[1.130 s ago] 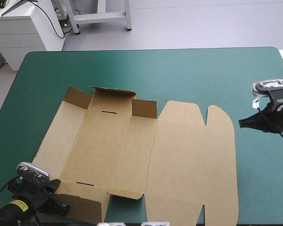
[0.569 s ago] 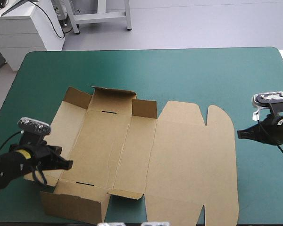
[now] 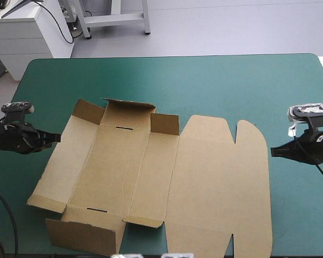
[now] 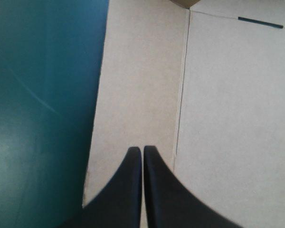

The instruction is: Fold the box

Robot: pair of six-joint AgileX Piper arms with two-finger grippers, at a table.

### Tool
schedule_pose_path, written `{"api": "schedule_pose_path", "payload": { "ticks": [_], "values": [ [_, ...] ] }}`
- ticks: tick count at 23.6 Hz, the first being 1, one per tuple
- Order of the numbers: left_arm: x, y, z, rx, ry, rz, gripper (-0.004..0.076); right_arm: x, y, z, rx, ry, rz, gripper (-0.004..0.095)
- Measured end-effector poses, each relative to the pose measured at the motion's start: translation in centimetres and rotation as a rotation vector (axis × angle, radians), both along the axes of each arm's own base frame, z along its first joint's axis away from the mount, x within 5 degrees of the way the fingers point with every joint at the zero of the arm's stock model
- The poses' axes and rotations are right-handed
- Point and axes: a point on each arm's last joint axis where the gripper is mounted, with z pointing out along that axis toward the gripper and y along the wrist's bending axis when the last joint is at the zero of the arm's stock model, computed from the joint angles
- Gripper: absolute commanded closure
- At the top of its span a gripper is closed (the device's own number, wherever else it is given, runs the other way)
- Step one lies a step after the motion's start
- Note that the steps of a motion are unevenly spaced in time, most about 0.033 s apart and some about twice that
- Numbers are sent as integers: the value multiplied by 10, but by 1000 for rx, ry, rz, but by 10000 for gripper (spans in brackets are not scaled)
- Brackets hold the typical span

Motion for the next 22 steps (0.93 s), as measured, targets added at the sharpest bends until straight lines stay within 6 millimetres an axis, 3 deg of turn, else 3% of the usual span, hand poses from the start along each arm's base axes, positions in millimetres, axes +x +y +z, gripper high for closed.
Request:
{"api": "schedule_pose_path", "payload": {
  "ticks": [3,7,11,18,22],
  "values": [
    [-4,36,-15,-131,53,20,731,1,0,1,-4,-13,2,923],
    [-6,75,-38,-173,101,93,731,2,-1,2,-11,-33,5,923],
    [-8,80,-44,-113,129,29,678,3,0,2,-7,-37,6,923],
    [-8,80,-43,-109,117,6,300,4,0,2,-10,-44,11,923],
    [-6,77,-53,-156,123,4,277,4,0,2,-12,-46,12,923]
  ]
}}
